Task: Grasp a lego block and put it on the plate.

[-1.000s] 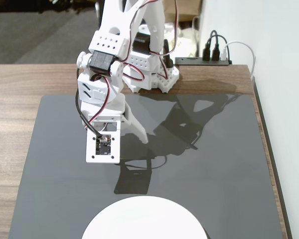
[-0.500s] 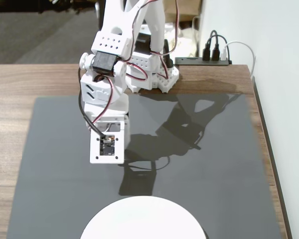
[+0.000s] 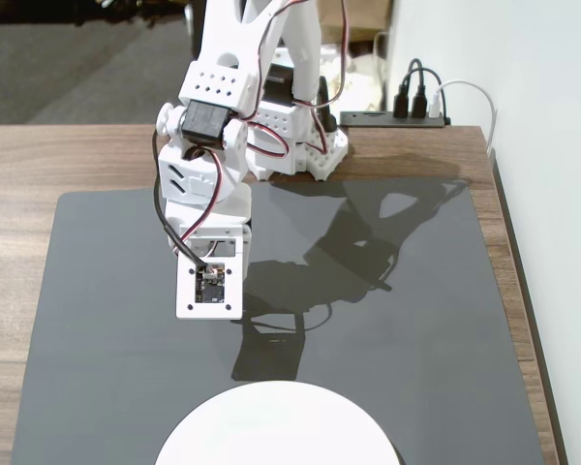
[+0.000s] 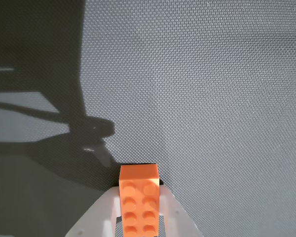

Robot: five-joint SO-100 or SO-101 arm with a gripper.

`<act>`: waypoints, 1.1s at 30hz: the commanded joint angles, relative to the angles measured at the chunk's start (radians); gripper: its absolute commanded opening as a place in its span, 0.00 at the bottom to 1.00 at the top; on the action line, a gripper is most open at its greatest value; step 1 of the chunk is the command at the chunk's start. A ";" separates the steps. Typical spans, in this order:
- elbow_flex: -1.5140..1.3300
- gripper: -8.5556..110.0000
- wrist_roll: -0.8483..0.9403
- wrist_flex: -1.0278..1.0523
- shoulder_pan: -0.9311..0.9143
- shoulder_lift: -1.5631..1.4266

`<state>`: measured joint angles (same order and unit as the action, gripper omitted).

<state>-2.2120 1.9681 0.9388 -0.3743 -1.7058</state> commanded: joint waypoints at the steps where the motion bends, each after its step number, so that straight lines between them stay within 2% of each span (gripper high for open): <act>1: -0.002 0.13 -0.009 -0.009 0.005 -0.014; 18: 0.107 0.13 -0.071 0.120 0.044 -0.098; 33: 0.494 0.13 -0.176 0.319 0.107 -0.158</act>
<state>-1.8086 1.8024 1.2395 -0.2853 -1.8178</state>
